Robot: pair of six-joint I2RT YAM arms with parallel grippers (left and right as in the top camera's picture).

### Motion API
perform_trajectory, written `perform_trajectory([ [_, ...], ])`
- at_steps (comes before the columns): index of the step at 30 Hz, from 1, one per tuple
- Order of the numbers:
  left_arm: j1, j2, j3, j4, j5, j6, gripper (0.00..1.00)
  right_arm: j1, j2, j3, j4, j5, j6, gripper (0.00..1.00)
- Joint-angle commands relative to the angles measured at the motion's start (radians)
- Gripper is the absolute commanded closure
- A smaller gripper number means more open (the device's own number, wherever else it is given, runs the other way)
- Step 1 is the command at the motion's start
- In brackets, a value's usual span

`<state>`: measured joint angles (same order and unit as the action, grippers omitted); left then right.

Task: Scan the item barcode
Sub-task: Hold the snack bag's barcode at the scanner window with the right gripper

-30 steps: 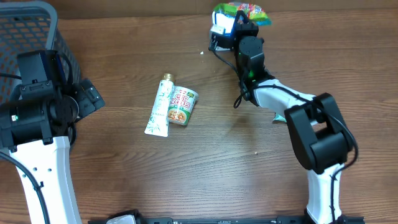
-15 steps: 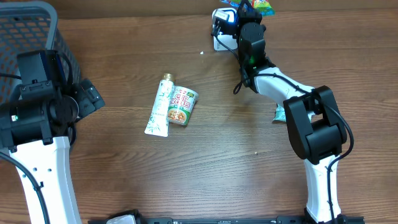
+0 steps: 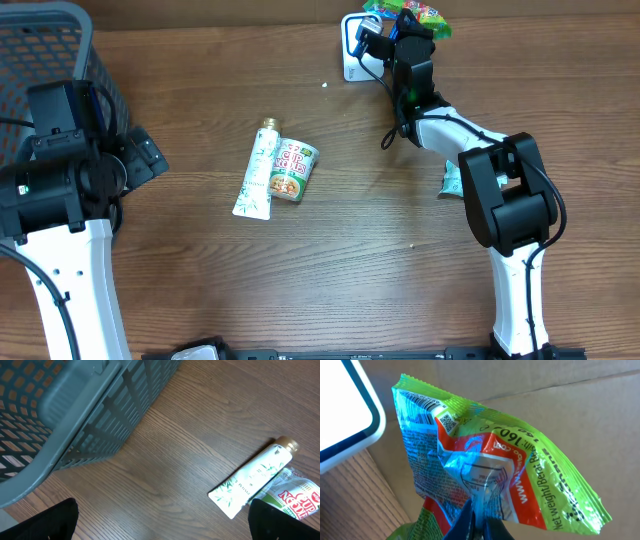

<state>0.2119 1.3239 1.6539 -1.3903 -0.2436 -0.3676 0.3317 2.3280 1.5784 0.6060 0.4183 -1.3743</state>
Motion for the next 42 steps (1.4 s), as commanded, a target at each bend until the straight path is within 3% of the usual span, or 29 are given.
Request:
perform_trajectory([
  [1,0.003,-0.006,-0.002,0.003,0.0,-0.014,0.0,-0.001,0.028,0.036,0.013,-0.005,0.018,0.96],
  [12,0.003,-0.006,-0.002,0.003,0.0,-0.014,0.0,0.0,0.055,0.091,0.014,-0.007,0.045,0.96],
  [17,0.003,-0.006,-0.002,0.003,0.0,-0.014,0.0,0.0,0.042,0.126,0.027,0.053,0.23,0.96],
  [22,0.003,-0.006,-0.002,0.003,0.0,-0.014,0.0,0.002,-0.027,0.126,-0.043,0.067,0.288,0.97],
  [33,0.003,-0.006,-0.002,0.003,0.001,-0.014,0.0,-0.038,-0.379,0.126,-0.659,-0.148,0.831,0.96],
  [42,0.003,-0.006,-0.002,0.003,0.0,-0.014,0.0,-0.129,-0.569,0.126,-1.014,-0.554,1.304,0.96],
])
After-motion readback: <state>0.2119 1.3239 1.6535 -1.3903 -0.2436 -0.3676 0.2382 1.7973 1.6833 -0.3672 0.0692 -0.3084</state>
